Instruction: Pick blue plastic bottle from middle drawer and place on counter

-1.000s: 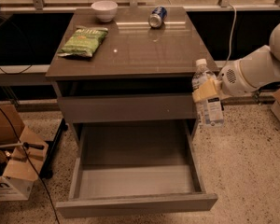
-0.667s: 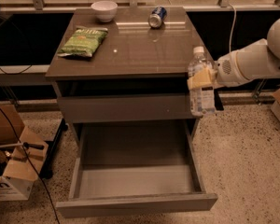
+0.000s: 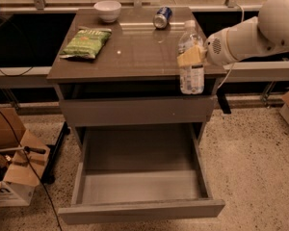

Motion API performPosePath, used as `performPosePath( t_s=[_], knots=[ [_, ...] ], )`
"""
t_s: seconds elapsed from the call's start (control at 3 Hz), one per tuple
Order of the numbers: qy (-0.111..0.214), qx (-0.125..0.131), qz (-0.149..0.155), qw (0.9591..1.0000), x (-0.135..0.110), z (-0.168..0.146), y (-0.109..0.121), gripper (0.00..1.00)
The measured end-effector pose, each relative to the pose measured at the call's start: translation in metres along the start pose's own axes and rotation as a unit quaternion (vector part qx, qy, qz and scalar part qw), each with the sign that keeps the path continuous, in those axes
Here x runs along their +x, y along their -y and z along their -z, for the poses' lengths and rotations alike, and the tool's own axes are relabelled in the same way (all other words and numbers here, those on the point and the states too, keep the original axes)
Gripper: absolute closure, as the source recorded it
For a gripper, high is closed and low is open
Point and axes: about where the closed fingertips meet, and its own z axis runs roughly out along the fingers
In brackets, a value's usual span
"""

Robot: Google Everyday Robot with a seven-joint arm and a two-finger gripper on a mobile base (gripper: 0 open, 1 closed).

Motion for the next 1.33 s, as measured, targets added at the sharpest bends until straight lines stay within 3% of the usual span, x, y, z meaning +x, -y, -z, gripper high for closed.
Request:
performPosePath(
  t_s=[0.33, 0.67, 1.33],
  knots=[
    [0.052, -0.002, 0.025, 0.9983, -0.041, 0.003, -0.012, 1.00],
    [0.111, -0.009, 0.032, 0.9933, -0.082, 0.003, -0.021, 1.00],
    [0.217, 0.006, 0.057, 0.9746, -0.138, -0.025, -0.013, 1.00]
  ],
)
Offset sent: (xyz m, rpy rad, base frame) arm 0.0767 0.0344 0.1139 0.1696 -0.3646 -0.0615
